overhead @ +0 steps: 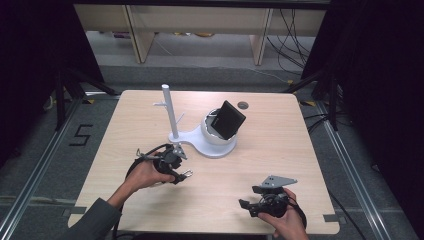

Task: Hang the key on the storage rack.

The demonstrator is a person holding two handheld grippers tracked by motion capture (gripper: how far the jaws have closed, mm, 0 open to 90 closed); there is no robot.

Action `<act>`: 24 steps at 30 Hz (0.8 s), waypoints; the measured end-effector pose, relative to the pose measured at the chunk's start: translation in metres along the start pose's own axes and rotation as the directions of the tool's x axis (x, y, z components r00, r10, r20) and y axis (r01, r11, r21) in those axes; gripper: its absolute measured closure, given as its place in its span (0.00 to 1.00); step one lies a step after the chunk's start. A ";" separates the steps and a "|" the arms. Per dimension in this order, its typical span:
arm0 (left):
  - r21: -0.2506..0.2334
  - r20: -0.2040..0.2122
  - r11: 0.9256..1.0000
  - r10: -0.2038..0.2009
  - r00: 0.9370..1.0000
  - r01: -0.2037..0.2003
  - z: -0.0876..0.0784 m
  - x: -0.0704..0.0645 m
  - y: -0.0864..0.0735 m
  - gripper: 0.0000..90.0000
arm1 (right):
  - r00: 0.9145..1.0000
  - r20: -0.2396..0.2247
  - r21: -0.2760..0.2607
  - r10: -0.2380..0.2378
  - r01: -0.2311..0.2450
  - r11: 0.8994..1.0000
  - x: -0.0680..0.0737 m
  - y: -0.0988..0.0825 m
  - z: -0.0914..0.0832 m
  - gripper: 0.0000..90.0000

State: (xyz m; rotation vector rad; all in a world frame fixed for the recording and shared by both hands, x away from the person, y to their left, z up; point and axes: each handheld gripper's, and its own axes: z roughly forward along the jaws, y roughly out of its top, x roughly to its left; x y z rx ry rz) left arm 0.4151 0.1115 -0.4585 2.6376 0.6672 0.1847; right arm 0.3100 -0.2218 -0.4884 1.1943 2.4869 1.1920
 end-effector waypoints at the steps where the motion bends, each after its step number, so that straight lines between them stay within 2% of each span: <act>1: 0.022 0.005 0.999 -0.029 1.000 0.029 0.003 -0.002 0.001 0.57 | 1.000 0.009 -0.005 -0.021 0.022 1.000 -0.001 0.000 0.000 0.31; 2: 0.039 -0.011 0.999 0.020 1.000 -0.020 0.006 0.001 0.004 0.58 | 1.000 0.007 -0.004 -0.022 0.022 1.000 -0.001 0.000 0.000 0.31; 4: 0.068 -0.007 0.998 0.015 1.000 -0.015 0.011 0.001 0.006 0.58 | 1.000 0.004 -0.004 -0.023 0.023 1.000 -0.001 0.000 0.000 0.31; 5: 0.073 -0.004 0.997 0.010 1.000 -0.010 0.013 0.002 0.007 0.59 | 1.000 -0.003 0.001 -0.003 0.003 1.000 0.000 0.000 0.000 0.31; 6: 0.089 -0.003 0.996 0.009 1.000 -0.009 0.014 0.002 0.008 0.59 | 1.000 0.002 -0.001 -0.022 0.022 1.000 -0.002 0.000 0.000 0.31; 9: 0.107 0.013 0.994 0.020 1.000 -0.021 0.017 0.002 0.009 0.60 | 1.000 -0.007 -0.005 -0.005 0.005 1.000 0.000 0.000 0.000 0.31; 13: 0.143 0.001 0.989 0.039 0.999 -0.039 0.022 0.003 0.013 0.61 | 1.000 -0.006 0.000 -0.001 0.001 1.000 0.001 0.000 0.000 0.31; 15: 0.159 0.011 0.986 0.045 0.999 -0.046 0.024 0.002 0.015 0.62 | 1.000 -0.008 -0.001 -0.014 0.014 1.000 0.000 0.000 0.000 0.31; 17: 0.185 0.006 0.982 0.041 0.999 -0.042 0.027 0.002 0.016 0.63 | 1.000 -0.005 0.002 -0.016 0.016 1.000 0.000 0.000 0.000 0.31; 19: 0.227 0.007 0.973 0.051 0.999 -0.052 0.029 0.003 0.018 0.66 | 1.000 -0.009 0.004 -0.015 0.015 1.000 0.000 0.001 0.000 0.31; 24: 0.276 0.023 0.961 0.022 0.999 -0.028 0.033 0.003 0.023 0.74 | 1.000 -0.009 0.002 -0.016 0.016 1.000 0.000 0.000 0.001 0.31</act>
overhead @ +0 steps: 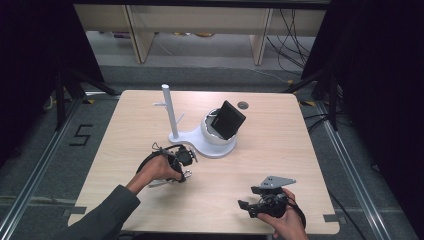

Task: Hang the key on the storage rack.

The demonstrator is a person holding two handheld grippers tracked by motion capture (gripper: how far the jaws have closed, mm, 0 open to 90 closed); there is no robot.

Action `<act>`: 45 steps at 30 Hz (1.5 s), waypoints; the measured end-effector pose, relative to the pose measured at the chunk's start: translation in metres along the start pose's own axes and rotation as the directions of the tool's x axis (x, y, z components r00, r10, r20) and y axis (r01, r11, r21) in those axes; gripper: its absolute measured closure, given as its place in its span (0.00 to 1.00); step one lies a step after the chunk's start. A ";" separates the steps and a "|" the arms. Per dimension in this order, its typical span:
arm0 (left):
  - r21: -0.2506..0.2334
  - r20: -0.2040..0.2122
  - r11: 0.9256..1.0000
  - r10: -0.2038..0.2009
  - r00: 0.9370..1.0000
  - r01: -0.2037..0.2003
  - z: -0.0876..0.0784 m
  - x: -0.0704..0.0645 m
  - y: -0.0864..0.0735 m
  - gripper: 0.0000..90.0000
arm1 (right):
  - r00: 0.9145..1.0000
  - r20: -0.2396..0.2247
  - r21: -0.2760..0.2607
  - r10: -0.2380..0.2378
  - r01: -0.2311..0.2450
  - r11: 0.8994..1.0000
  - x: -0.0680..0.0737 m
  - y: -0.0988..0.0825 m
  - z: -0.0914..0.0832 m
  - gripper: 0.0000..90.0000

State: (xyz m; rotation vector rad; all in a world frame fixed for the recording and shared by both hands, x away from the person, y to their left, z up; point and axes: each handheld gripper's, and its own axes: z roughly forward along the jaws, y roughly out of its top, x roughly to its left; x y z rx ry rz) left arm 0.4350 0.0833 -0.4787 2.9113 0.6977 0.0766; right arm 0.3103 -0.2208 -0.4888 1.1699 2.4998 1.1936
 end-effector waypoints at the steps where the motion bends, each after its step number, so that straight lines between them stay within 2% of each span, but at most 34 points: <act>1: 0.020 0.006 1.000 0.000 1.000 -0.001 0.000 0.001 0.002 0.75 | 1.000 -0.001 0.000 -0.001 0.001 1.000 0.000 0.000 0.000 0.31; 3: 0.046 0.007 0.999 -0.002 1.000 0.002 0.000 0.001 0.004 0.77 | 1.000 -0.004 0.011 0.022 -0.022 1.000 0.003 0.000 0.000 0.31; 5: 0.067 0.009 0.998 -0.015 1.000 0.014 0.001 0.002 0.006 0.78 | 1.000 -0.001 0.000 -0.005 0.005 1.000 0.000 0.000 0.000 0.31; 8: 0.081 0.006 0.996 -0.023 1.000 0.023 0.001 0.003 0.006 0.82 | 1.000 -0.003 0.003 -0.005 0.005 1.000 0.001 0.000 0.000 0.31; 10: 0.092 -0.008 0.996 -0.014 1.000 0.015 0.000 0.001 0.006 0.83 | 1.000 -0.004 0.004 -0.002 0.002 1.000 0.001 0.000 -0.001 0.31; 12: 0.096 -0.022 0.995 0.020 1.000 -0.018 0.000 -0.003 0.005 0.83 | 1.000 -0.007 0.002 -0.004 0.004 1.000 0.002 0.000 0.000 0.31; 13: 0.106 -0.032 0.993 0.049 0.998 -0.046 0.000 -0.004 0.006 0.83 | 1.000 -0.008 0.005 -0.010 0.010 1.000 0.002 0.000 0.000 0.31; 14: 0.109 -0.029 0.993 0.049 0.998 -0.046 0.000 -0.005 0.006 0.83 | 1.000 -0.013 0.013 0.012 -0.012 1.000 0.004 0.000 0.000 0.31; 15: 0.109 -0.028 0.993 0.047 0.998 -0.044 0.000 -0.005 0.006 0.83 | 1.000 -0.012 0.008 -0.009 0.009 1.000 0.003 0.000 0.000 0.31; 17: 0.106 -0.025 0.993 0.053 0.998 -0.050 0.000 -0.004 0.006 0.83 | 1.000 -0.013 0.005 0.002 -0.002 1.000 0.003 0.000 0.000 0.31; 20: 0.096 -0.015 0.994 0.061 0.998 -0.059 0.000 -0.004 0.004 0.83 | 1.000 -0.007 0.000 -0.013 0.013 1.000 0.001 0.000 0.000 0.31; 22: 0.081 -0.012 0.995 0.051 0.999 -0.050 -0.003 -0.002 0.003 0.84 | 1.000 -0.009 0.001 -0.008 0.008 1.000 0.000 0.000 -0.001 0.31; 24: 0.058 -0.009 0.997 0.057 0.998 -0.056 -0.010 0.001 0.001 0.84 | 1.000 -0.005 -0.004 -0.008 0.008 1.000 0.000 0.000 -0.001 0.31; 25: 0.058 0.001 0.997 0.045 0.999 -0.045 -0.014 0.001 0.000 0.84 | 1.000 -0.006 -0.004 -0.007 0.007 1.000 0.000 0.000 -0.001 0.31; 27: 0.043 -0.012 0.998 0.046 0.999 -0.045 -0.023 0.005 -0.002 0.84 | 1.000 -0.005 -0.002 -0.007 0.007 1.000 0.000 0.000 -0.001 0.31; 30: 0.016 -0.013 0.999 0.031 0.999 -0.031 -0.038 0.009 -0.008 0.84 | 1.000 -0.005 -0.005 -0.009 0.009 1.000 0.000 0.000 -0.001 0.31; 32: -0.011 -0.019 1.000 0.008 1.000 -0.008 -0.049 0.014 -0.012 0.84 | 1.000 -0.005 0.000 -0.010 0.010 1.000 0.000 0.000 -0.001 0.31; 36: -0.013 -0.034 1.000 -0.018 0.999 0.017 -0.070 0.023 -0.022 0.84 | 1.000 -0.003 0.000 -0.009 0.009 1.000 0.000 0.000 0.000 0.31; 38: -0.024 -0.061 0.999 -0.029 0.998 0.027 -0.081 0.028 -0.026 0.84 | 1.000 -0.002 -0.001 -0.007 0.007 1.000 -0.001 0.000 0.000 0.31; 40: -0.030 -0.062 0.999 -0.047 0.997 0.045 -0.089 0.030 -0.030 0.84 | 1.000 -0.005 0.002 -0.003 0.003 1.000 -0.001 0.000 0.000 0.31; 44: -0.022 -0.058 0.998 -0.052 0.997 0.051 -0.101 0.034 -0.036 0.84 | 1.000 -0.002 0.002 -0.003 0.003 1.000 -0.001 -0.001 0.000 0.31; 45: -0.038 -0.063 0.998 -0.061 0.996 0.059 -0.104 0.035 -0.037 0.84 | 1.000 -0.005 0.000 -0.013 0.013 1.000 -0.001 -0.001 0.000 0.31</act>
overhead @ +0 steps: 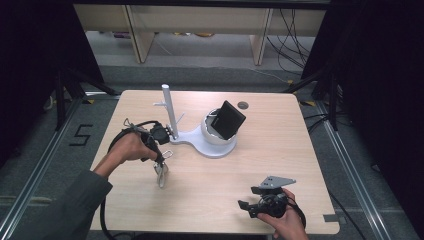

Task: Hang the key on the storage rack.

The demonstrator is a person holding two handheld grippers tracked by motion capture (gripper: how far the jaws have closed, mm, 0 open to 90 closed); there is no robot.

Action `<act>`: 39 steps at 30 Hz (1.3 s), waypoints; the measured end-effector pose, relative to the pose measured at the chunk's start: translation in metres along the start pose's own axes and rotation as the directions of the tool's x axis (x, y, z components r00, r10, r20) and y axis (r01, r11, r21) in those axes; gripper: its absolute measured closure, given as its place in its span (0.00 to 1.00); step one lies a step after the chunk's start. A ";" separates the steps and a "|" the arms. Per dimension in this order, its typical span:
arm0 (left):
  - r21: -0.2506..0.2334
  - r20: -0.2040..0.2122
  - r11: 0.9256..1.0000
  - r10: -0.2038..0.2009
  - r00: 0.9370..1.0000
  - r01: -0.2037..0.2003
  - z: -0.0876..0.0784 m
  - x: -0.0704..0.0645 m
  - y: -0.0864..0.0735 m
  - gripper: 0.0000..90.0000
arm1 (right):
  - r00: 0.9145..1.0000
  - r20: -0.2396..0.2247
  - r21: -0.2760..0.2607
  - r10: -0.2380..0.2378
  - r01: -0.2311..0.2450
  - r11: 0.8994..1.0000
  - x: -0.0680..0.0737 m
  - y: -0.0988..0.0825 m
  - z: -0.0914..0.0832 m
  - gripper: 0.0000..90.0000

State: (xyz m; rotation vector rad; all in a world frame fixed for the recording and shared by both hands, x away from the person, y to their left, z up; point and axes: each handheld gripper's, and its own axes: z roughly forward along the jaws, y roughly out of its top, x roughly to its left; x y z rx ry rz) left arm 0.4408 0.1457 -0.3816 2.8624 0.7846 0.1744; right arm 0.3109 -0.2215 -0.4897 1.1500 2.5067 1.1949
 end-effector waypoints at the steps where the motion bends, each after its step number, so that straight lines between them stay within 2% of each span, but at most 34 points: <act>1: 0.005 -0.002 1.000 0.001 1.000 -0.001 -0.004 0.002 0.000 0.84 | 1.000 -0.001 -0.001 0.002 -0.002 1.000 0.000 0.000 0.000 0.31; 4: -0.015 -0.009 1.000 -0.021 1.000 0.021 -0.014 0.007 -0.002 0.84 | 1.000 0.000 0.005 0.000 0.000 1.000 0.000 0.000 0.000 0.31; 5: -0.021 -0.013 0.999 -0.027 1.000 0.027 -0.019 0.010 -0.003 0.84 | 1.000 0.000 0.010 0.016 -0.016 1.000 0.001 -0.001 0.000 0.31; 10: -0.043 -0.044 0.998 -0.055 0.997 0.053 -0.042 0.023 -0.007 0.84 | 1.000 -0.011 0.010 0.003 -0.003 1.000 -0.001 -0.001 0.001 0.31; 12: -0.060 -0.053 0.996 -0.074 0.996 0.070 -0.051 0.028 -0.009 0.84 | 1.000 -0.010 0.011 0.013 -0.013 1.000 -0.001 -0.001 0.001 0.31; 14: -0.102 -0.068 0.990 -0.099 0.993 0.092 -0.063 0.034 -0.011 0.84 | 1.000 -0.014 0.013 0.012 -0.012 1.000 -0.001 -0.001 0.001 0.31; 16: -0.113 -0.090 0.988 -0.117 0.989 0.106 -0.074 0.042 -0.011 0.84 | 1.000 0.000 0.021 0.015 -0.015 1.000 -0.001 -0.001 0.001 0.31; 18: -0.121 -0.089 0.985 -0.131 0.987 0.120 -0.080 0.047 -0.011 0.84 | 1.000 0.003 0.019 0.018 -0.019 1.000 -0.001 -0.001 0.002 0.31; 21: -0.132 -0.112 0.982 -0.154 0.982 0.139 -0.089 0.055 -0.009 0.84 | 1.000 0.001 0.019 0.017 -0.017 1.000 -0.001 -0.001 0.001 0.31; 22: -0.142 -0.112 0.978 -0.172 0.979 0.156 -0.090 0.056 -0.009 0.84 | 1.000 0.003 0.016 0.018 -0.018 1.000 -0.001 -0.001 0.001 0.31; 23: -0.138 -0.105 0.978 -0.172 0.980 0.157 -0.092 0.058 -0.008 0.84 | 1.000 0.003 0.016 0.019 -0.019 1.000 -0.002 -0.001 0.001 0.31; 24: -0.153 -0.110 0.974 -0.185 0.977 0.167 -0.093 0.060 -0.008 0.84 | 1.000 0.003 0.017 0.019 -0.019 1.000 -0.002 -0.001 0.001 0.31; 26: -0.149 -0.113 0.975 -0.181 0.977 0.163 -0.097 0.064 -0.006 0.84 | 1.000 0.002 0.019 0.019 -0.019 1.000 -0.001 -0.002 0.001 0.31; 27: -0.159 -0.114 0.971 -0.195 0.974 0.176 -0.098 0.065 -0.006 0.84 | 1.000 -0.004 0.026 0.020 -0.020 0.999 -0.002 -0.002 0.001 0.31; 29: -0.162 -0.111 0.968 -0.211 0.971 0.192 -0.101 0.069 -0.004 0.84 | 1.000 -0.002 0.021 0.023 -0.023 1.000 -0.002 -0.001 0.002 0.31; 30: -0.160 -0.120 0.966 -0.221 0.968 0.201 -0.102 0.070 -0.004 0.84 | 1.000 -0.002 0.023 0.023 -0.023 0.999 -0.001 -0.001 0.002 0.31; 33: -0.183 -0.118 0.959 -0.239 0.964 0.216 -0.105 0.076 -0.001 0.84 | 1.000 0.004 0.033 0.019 -0.019 0.999 -0.002 -0.002 0.002 0.31; 35: -0.178 -0.121 0.960 -0.237 0.964 0.214 -0.103 0.078 0.001 0.84 | 1.000 0.004 0.030 0.025 -0.025 0.999 -0.002 -0.002 0.002 0.31; 36: -0.174 -0.127 0.960 -0.241 0.962 0.218 -0.102 0.078 0.003 0.84 | 0.999 0.002 0.038 0.039 -0.039 0.999 -0.001 -0.002 0.002 0.31; 37: -0.160 -0.130 0.964 -0.233 0.964 0.212 -0.101 0.078 0.004 0.84 | 1.000 -0.003 0.033 0.031 -0.031 0.999 -0.002 -0.002 0.002 0.31; 39: -0.182 -0.122 0.958 -0.247 0.961 0.223 -0.099 0.078 0.007 0.84 | 1.000 -0.001 0.029 0.024 -0.024 0.999 -0.002 -0.002 0.002 0.31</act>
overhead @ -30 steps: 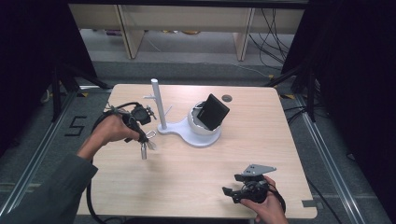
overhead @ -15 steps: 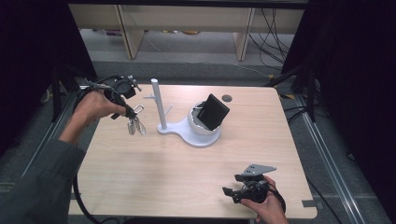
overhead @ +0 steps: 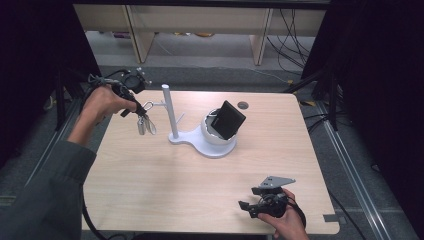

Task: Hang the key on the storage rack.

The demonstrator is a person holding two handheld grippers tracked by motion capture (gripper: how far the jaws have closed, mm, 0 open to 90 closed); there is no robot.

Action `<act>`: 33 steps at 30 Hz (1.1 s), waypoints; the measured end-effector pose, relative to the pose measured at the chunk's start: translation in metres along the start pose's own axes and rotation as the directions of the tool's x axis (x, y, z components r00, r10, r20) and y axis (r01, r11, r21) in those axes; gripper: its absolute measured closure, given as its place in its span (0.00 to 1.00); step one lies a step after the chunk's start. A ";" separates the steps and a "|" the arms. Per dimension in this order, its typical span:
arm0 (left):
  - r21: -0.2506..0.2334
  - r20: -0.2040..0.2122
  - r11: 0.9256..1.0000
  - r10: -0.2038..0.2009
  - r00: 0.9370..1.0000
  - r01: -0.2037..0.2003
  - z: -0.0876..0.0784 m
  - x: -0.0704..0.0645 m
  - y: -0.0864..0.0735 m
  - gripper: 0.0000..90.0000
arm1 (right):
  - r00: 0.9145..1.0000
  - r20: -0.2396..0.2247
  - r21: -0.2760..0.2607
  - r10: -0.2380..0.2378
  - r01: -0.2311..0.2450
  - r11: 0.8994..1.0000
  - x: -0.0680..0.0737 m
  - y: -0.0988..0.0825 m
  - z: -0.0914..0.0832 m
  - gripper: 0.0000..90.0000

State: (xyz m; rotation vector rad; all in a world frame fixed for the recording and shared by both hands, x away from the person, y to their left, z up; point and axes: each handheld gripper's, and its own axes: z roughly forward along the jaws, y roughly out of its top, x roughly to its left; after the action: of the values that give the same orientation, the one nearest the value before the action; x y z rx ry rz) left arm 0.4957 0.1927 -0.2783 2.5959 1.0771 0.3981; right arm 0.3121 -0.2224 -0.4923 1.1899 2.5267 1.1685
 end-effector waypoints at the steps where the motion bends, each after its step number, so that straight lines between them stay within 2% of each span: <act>1: 0.000 0.002 1.000 -0.009 1.000 0.009 0.001 -0.001 0.001 0.84 | 1.000 0.000 0.000 0.000 0.000 1.000 0.000 0.000 0.000 0.31; 3: 0.004 0.004 1.000 0.004 1.000 -0.004 0.003 -0.003 0.005 0.84 | 1.000 0.005 0.002 -0.004 0.004 1.000 0.000 0.000 0.000 0.31; 5: -0.002 0.013 1.000 -0.002 1.000 0.002 0.004 -0.002 0.007 0.84 | 1.000 0.003 0.005 -0.007 0.007 1.000 0.000 0.000 0.001 0.31; 6: -0.006 0.008 1.000 -0.020 1.000 0.020 0.006 -0.003 0.008 0.84 | 1.000 0.003 0.006 -0.006 0.006 1.000 0.000 0.000 0.001 0.31; 8: 0.009 0.007 1.000 -0.012 1.000 0.012 0.009 -0.001 0.009 0.84 | 1.000 0.003 0.005 -0.007 0.007 1.000 0.001 0.000 0.001 0.31; 9: 0.001 -0.004 1.000 -0.002 1.000 0.002 0.012 0.001 0.010 0.83 | 1.000 -0.001 0.008 -0.001 0.001 1.000 0.001 0.000 0.000 0.31; 12: -0.010 0.000 1.000 -0.023 1.000 0.023 0.017 0.005 0.010 0.83 | 1.000 0.001 0.008 -0.006 0.006 1.000 0.001 0.000 0.001 0.31; 14: -0.005 0.006 1.000 -0.008 1.000 0.008 0.020 0.004 0.011 0.83 | 1.000 -0.001 0.008 -0.004 0.004 1.000 0.001 0.000 0.001 0.31; 18: -0.014 0.010 1.000 -0.020 1.000 0.020 0.026 0.002 0.013 0.83 | 1.000 -0.002 0.019 0.007 -0.007 1.000 0.002 0.000 0.001 0.31; 20: -0.013 0.017 1.000 -0.021 1.000 0.021 0.030 0.001 0.015 0.83 | 1.000 -0.012 0.008 0.000 0.000 1.000 0.002 0.000 0.002 0.31; 22: -0.007 0.024 1.000 -0.021 0.999 0.021 0.033 0.000 0.016 0.83 | 1.000 -0.001 0.008 -0.011 0.011 1.000 0.002 0.000 0.002 0.31; 24: -0.017 0.021 1.000 -0.019 1.000 0.019 0.037 0.000 0.016 0.83 | 1.000 -0.011 0.021 0.019 -0.019 1.000 0.004 0.000 0.001 0.31; 25: -0.023 0.022 1.000 -0.021 1.000 0.021 0.038 -0.001 0.016 0.83 | 1.000 -0.006 0.012 -0.007 0.007 1.000 0.001 0.000 0.001 0.31; 28: -0.025 0.020 0.999 -0.026 0.999 0.026 0.042 -0.001 0.016 0.83 | 1.000 -0.002 0.010 -0.009 0.009 1.000 0.001 0.000 0.001 0.31; 30: -0.019 0.022 1.000 -0.014 1.000 0.015 0.044 -0.001 0.014 0.82 | 1.000 -0.003 0.009 -0.003 0.003 1.000 0.001 0.000 0.000 0.31; 33: -0.034 0.027 0.999 -0.016 1.000 0.017 0.043 -0.001 0.013 0.77 | 1.000 -0.004 0.007 -0.010 0.010 1.000 0.001 0.000 0.000 0.31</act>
State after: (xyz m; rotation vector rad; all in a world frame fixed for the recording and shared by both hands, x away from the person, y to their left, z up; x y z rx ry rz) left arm 0.5190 0.1762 -0.3135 2.5537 1.0724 0.3735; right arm 0.3116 -0.2214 -0.4924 1.1758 2.5383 1.1621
